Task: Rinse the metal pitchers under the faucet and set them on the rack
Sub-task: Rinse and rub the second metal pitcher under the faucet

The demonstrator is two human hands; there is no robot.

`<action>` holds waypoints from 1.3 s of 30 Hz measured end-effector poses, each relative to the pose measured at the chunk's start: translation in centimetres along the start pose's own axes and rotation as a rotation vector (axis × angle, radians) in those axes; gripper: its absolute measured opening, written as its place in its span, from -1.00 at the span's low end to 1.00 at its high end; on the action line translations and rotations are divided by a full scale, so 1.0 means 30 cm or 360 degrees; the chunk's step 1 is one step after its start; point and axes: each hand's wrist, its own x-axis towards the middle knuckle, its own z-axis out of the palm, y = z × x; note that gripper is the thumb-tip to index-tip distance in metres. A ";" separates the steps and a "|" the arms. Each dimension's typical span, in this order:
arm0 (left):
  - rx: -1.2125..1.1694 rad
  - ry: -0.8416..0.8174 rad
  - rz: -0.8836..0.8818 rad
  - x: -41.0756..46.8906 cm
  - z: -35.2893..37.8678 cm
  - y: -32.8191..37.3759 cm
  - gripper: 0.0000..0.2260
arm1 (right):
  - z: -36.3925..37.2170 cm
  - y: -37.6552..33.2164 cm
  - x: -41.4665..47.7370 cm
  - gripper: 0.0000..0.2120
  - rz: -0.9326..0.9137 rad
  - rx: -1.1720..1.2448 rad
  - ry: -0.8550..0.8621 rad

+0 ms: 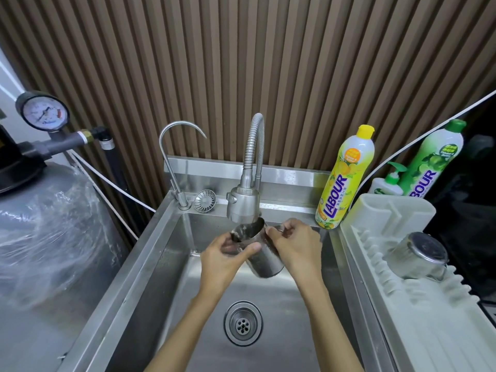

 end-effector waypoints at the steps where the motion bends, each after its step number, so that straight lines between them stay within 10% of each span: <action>1: -0.0063 -0.0039 0.0018 0.002 0.009 0.000 -0.71 | -0.003 -0.011 -0.006 -0.77 -0.0082 -0.0047 0.0063; 7: -0.0502 0.0034 0.0158 0.019 0.030 0.023 -0.32 | 0.017 0.016 0.023 -0.78 -0.0064 0.0867 -0.0071; 12: -0.0168 0.0252 0.0363 0.001 0.007 0.064 -0.26 | 0.102 0.082 0.038 -0.79 0.0382 0.1627 -0.0524; 17: 0.0361 0.0341 0.0284 -0.009 -0.025 0.069 -0.40 | 0.083 0.072 0.010 -0.85 0.0506 0.1269 -0.0514; 24: -0.0124 -0.0099 -0.0117 0.016 -0.009 0.017 -0.79 | -0.019 -0.025 0.009 -0.77 -0.0036 -0.0116 -0.0002; 33: -0.0483 -0.0006 0.0137 0.047 0.011 0.014 -0.26 | 0.092 0.073 0.035 -0.82 0.0026 0.1143 -0.0247; 39: -0.0073 0.0213 0.0367 -0.005 -0.009 0.056 -0.29 | 0.125 0.104 0.020 -0.84 0.0308 0.1473 -0.0496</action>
